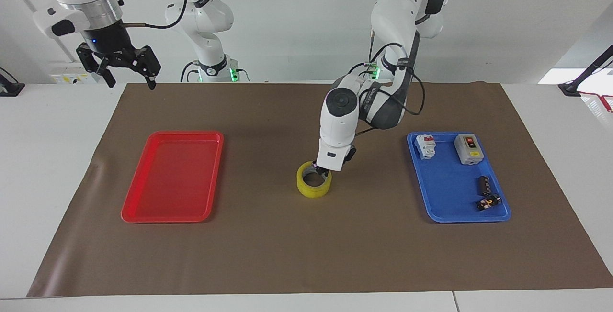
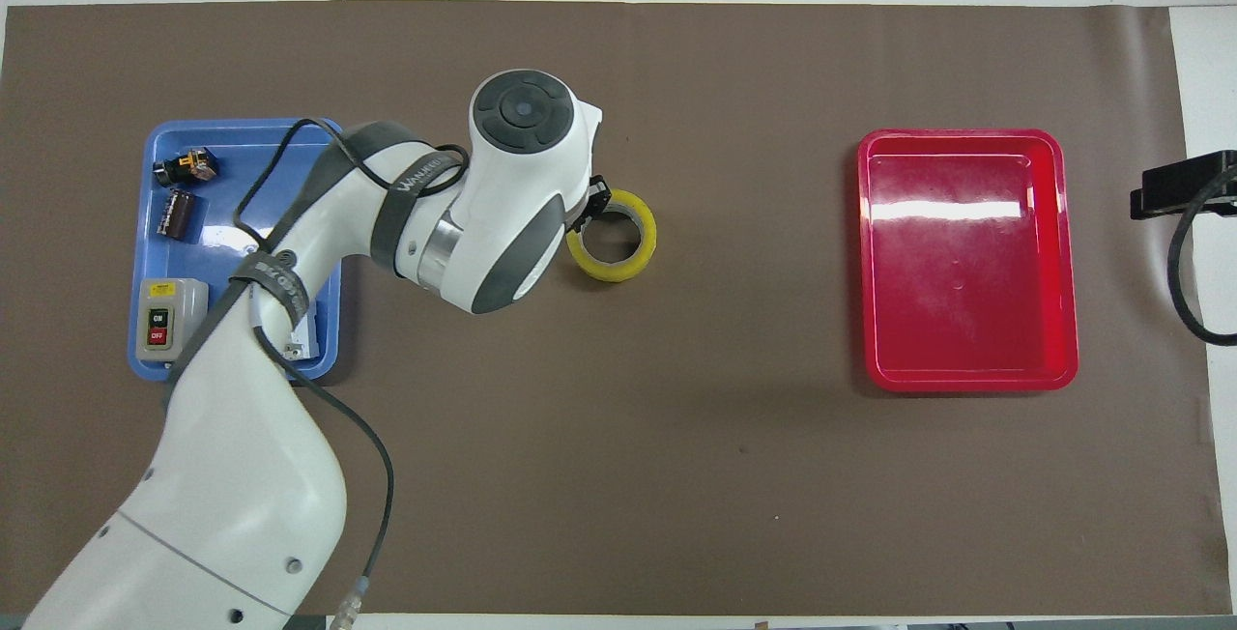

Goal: Place and move tape with both arms
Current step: 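Lift the tape with the left gripper and set it mid-table, then withdraw the left gripper while the right gripper reaches the tape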

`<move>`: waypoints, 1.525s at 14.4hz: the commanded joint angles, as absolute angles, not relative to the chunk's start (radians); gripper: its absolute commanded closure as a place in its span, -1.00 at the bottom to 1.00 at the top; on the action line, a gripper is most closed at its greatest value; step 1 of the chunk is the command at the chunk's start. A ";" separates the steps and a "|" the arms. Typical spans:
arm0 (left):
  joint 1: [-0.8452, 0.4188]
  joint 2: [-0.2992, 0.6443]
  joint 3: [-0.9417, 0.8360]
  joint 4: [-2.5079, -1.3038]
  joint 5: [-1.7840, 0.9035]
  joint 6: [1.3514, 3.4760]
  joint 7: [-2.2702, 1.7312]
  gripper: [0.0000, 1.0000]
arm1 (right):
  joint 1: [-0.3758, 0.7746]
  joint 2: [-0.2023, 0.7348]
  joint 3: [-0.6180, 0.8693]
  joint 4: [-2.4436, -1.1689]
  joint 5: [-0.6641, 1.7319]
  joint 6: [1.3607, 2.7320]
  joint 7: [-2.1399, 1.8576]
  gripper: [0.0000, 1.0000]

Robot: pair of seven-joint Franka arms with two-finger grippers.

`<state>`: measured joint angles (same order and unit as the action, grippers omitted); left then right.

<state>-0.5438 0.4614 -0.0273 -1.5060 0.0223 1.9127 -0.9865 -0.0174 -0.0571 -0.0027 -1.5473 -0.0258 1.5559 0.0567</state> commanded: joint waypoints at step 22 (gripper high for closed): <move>-0.041 -0.057 -0.023 -1.686 -0.017 1.476 -0.101 -1.00 | 0.538 0.505 0.015 -1.655 -0.089 2.273 0.611 -1.00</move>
